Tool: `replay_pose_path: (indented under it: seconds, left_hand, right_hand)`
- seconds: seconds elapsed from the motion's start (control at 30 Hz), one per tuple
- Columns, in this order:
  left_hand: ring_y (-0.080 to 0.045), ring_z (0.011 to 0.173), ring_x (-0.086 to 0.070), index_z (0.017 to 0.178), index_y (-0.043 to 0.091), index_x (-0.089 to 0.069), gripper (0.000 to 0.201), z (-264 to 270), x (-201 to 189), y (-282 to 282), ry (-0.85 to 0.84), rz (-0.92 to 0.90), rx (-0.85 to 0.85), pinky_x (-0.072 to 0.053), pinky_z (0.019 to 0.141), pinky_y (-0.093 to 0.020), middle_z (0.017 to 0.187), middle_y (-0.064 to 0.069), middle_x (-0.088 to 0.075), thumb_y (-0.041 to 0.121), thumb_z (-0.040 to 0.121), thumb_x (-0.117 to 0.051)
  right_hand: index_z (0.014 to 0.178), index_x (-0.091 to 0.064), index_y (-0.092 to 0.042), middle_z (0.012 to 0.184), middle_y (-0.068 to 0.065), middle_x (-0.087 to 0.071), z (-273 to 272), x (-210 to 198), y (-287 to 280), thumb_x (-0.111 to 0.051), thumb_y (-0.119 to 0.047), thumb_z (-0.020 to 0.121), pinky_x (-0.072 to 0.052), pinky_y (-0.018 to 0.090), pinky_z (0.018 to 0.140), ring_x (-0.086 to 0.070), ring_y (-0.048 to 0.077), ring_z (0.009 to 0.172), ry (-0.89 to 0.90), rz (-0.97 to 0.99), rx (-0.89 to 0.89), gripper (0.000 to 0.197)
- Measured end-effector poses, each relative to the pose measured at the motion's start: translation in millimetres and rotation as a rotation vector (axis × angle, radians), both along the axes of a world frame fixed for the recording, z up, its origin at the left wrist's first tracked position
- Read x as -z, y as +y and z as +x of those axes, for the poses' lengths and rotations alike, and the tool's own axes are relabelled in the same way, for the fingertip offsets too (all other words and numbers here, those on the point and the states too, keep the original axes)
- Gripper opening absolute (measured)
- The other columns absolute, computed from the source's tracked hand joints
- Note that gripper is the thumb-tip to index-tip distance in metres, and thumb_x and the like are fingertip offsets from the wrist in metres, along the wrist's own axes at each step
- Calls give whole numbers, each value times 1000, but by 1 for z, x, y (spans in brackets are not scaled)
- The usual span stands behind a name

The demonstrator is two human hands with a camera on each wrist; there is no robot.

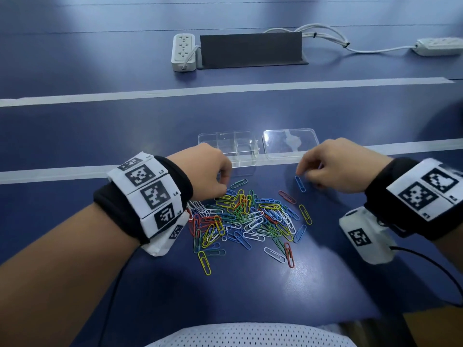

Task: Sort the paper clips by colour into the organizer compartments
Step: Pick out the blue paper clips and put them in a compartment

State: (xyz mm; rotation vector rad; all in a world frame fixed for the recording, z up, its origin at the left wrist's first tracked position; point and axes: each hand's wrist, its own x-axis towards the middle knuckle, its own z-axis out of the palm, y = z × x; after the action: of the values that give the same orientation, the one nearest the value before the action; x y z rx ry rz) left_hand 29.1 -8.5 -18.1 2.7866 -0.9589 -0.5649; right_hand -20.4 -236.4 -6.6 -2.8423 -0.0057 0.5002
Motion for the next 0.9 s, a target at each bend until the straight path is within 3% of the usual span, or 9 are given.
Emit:
replay_pose_path:
  seconds: [0.13,0.23,0.37,0.5,0.67,0.77,0.9]
  left_hand:
    - [-14,63,-47,73,21,-61,5,0,-2,1,9,-17,-16,-44,66,-25,58,11,-46,23,78,-59]
    - [-11,61,-44,83,21,-65,8,-2,0,2,3,-10,-12,-41,67,-24,59,12,-41,22,79,-59]
    - [-15,74,-44,94,26,-69,15,-3,1,-1,-13,-3,1,-47,75,-26,62,15,-39,27,81,-60]
    - [-17,74,-48,84,22,-69,12,-5,2,-7,-19,11,15,-53,77,-32,62,12,-45,24,82,-57]
    - [-3,56,-42,73,20,-62,8,-5,2,-7,8,22,20,-41,65,-24,59,11,-48,21,79,-57]
    - [-3,56,-43,74,20,-61,6,-6,0,-4,44,-19,-10,-42,64,-24,59,9,-48,25,77,-59]
    - [-5,57,-43,64,23,-48,16,-4,-6,2,71,-80,-73,-40,62,-25,62,8,-48,27,74,-60]
  right_hand:
    - [87,-72,-20,61,-15,-52,1,10,12,-68,-21,77,-43,22,73,-54,16,77,-50,-7,-15,11]
    - [88,-69,-22,64,-12,-50,3,10,20,-62,-14,76,-41,23,70,-55,21,81,-52,-53,-42,16]
    - [95,-66,-24,78,-5,-56,2,4,26,-58,-14,76,-36,23,70,-46,17,80,-53,-66,-65,23]
    - [89,-72,-24,69,-4,-64,-3,-2,41,-53,-10,77,-39,18,68,-53,14,66,-47,76,-130,26]
    - [92,-74,-24,76,-7,-63,-7,-2,58,-58,-15,79,-44,18,71,-61,13,77,-18,77,-283,22]
    - [93,-72,-21,84,-5,-70,-4,3,62,-60,-15,79,-40,18,69,-57,12,76,-14,19,-341,19]
    - [88,-72,-23,71,-9,-60,-1,3,62,-60,-12,78,-41,18,66,-52,10,68,-8,32,-329,19]
